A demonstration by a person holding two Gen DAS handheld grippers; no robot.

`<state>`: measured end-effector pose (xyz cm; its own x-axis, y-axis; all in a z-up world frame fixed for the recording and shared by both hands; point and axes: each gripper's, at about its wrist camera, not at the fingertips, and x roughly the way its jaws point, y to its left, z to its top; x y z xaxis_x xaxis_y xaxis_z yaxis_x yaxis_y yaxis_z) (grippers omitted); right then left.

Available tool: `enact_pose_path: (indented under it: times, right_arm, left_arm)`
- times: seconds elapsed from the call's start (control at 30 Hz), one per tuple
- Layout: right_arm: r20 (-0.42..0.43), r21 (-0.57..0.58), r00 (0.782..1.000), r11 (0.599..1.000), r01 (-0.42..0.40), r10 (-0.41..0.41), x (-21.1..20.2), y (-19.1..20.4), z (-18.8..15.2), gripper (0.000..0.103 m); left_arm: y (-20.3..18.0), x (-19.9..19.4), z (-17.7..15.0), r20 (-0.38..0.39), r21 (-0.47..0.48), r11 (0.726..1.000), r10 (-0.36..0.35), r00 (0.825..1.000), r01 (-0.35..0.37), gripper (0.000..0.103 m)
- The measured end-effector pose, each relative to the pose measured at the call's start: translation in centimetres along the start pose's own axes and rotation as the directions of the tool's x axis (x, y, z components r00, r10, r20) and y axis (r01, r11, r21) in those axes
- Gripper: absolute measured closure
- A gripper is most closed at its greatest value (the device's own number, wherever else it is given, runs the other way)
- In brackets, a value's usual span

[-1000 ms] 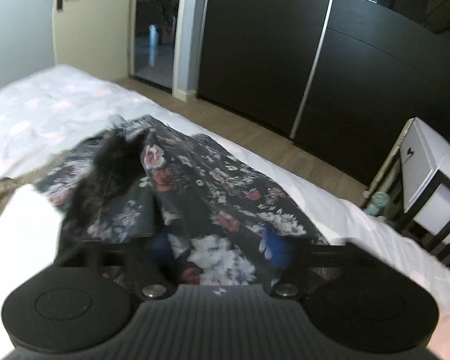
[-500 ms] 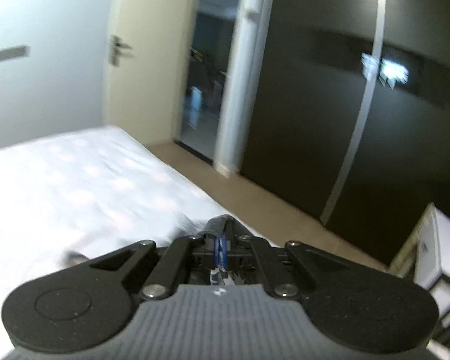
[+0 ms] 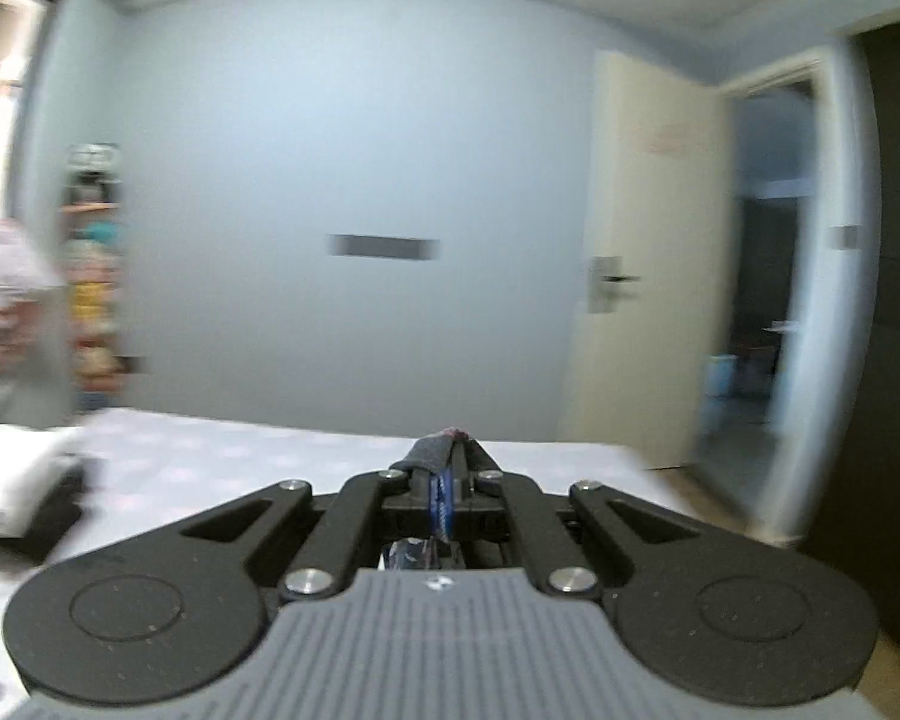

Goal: Fold clothes
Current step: 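Carry the floral trousers with the right gripper and lay them on the open sheet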

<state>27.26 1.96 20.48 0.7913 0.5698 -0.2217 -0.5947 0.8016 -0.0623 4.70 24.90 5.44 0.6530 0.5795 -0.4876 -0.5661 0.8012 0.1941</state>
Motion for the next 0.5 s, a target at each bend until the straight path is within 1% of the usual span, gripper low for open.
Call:
enact_pose_path:
  times: [0.03,0.1,0.13,0.17,0.23,0.27,0.3,0.33,0.37,0.43,0.47,0.5]
  right_arm:
    - [-0.014,0.0,0.998,0.998,-0.059,0.059,0.1,2.4,-0.1,0.1]
    - [-0.075,-0.011,0.983,0.985,-0.17,0.168,0.4,6.9,-2.2,0.1]
    - [-0.11,-0.016,0.97,0.975,-0.221,0.218,0.6,8.9,-3.5,0.1]
    - [-0.157,-0.017,0.951,0.962,-0.271,0.265,1.0,10.7,-5.8,0.1]
    - [-0.257,-0.027,0.909,0.938,-0.346,0.328,1.6,14.4,-9.6,0.1]
    - [-0.313,-0.028,0.881,0.924,-0.381,0.354,1.9,15.8,-12.3,0.1]
    - [-0.363,-0.02,0.852,0.911,-0.411,0.377,1.1,17.7,-14.9,0.1]
    - [-0.412,-0.006,0.816,0.895,-0.446,0.405,1.2,18.4,-17.4,0.101]
    - [-0.46,0.011,0.777,0.877,-0.48,0.431,1.2,19.2,-19.9,0.101]
    - [-0.555,0.051,0.683,0.839,-0.542,0.475,0.1,20.9,-24.2,0.101]
    - [-0.595,0.049,0.646,0.824,-0.565,0.478,-0.5,21.4,-26.7,0.101]
    - [-0.632,0.034,0.614,0.809,-0.587,0.472,-0.4,21.7,-28.3,0.101]
  left_arm:
    - [1.0,-0.3,-0.2,-0.003,-0.004,1.0,0.021,1.0,-0.021,0.028]
    - [3.0,-0.7,-0.6,-0.015,-0.013,0.998,0.063,0.998,-0.063,0.028]
    - [3.8,-0.8,-0.9,-0.023,-0.014,0.997,0.082,0.996,-0.082,0.028]
    - [4.5,-0.8,-1.3,-0.034,-0.011,0.995,0.097,0.995,-0.098,0.028]
    - [5.7,-0.6,-2.1,-0.064,-0.001,0.992,0.127,0.99,-0.127,0.028]
    - [6.3,-0.5,-2.7,-0.082,0.003,0.99,0.138,0.987,-0.138,0.028]
    - [6.8,-0.2,-3.3,-0.102,0.008,0.99,0.144,0.984,-0.144,0.028]
    - [7.2,0.1,-3.9,-0.127,0.013,0.989,0.149,0.981,-0.148,0.028]
    - [7.5,0.5,-4.5,-0.15,0.016,0.988,0.152,0.977,-0.151,0.028]
    - [7.9,1.2,-5.6,-0.195,0.019,0.988,0.155,0.968,-0.155,0.028]
    - [8.1,1.6,-6.1,-0.217,0.02,0.987,0.157,0.963,-0.157,0.028]
    - [8.3,1.9,-6.7,-0.239,0.022,0.987,0.159,0.958,-0.158,0.028]
